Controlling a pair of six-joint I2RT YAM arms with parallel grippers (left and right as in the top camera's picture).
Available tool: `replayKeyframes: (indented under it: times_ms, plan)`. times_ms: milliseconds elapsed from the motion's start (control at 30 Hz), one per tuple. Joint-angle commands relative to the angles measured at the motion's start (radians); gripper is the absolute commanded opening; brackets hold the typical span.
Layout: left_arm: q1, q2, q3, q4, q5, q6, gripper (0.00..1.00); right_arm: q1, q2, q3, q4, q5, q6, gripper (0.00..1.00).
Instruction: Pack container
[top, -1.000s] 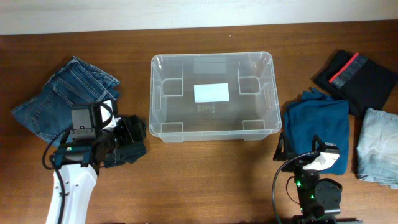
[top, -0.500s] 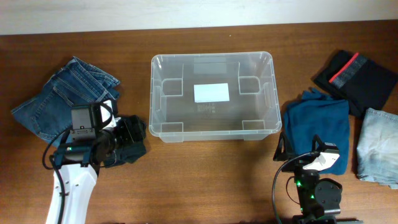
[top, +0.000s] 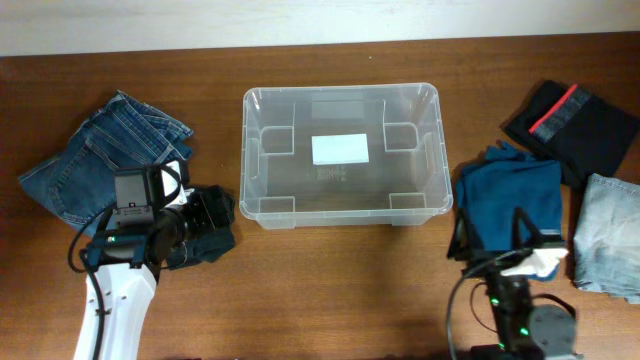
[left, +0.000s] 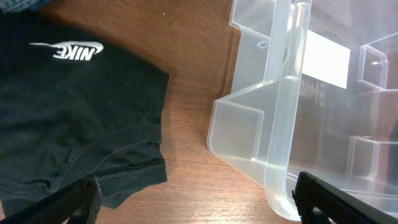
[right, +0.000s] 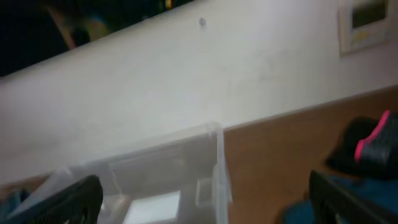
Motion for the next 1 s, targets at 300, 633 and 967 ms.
replayKeyframes:
  times_ms: [300,633,967]
  plan:
    - [-0.003,0.0,0.004,-0.002,-0.01,0.016,0.99,0.005,0.385,0.712,-0.568,0.124,-0.214,0.98]
    - [-0.003,0.0,0.004,-0.002,-0.01,0.016,0.99,0.005,0.759,1.097,-0.94,0.261,-0.316,0.98]
    - [-0.003,0.0,0.004,-0.002,-0.01,0.016,0.99,-0.148,1.114,1.146,-1.07,0.105,-0.316,0.98]
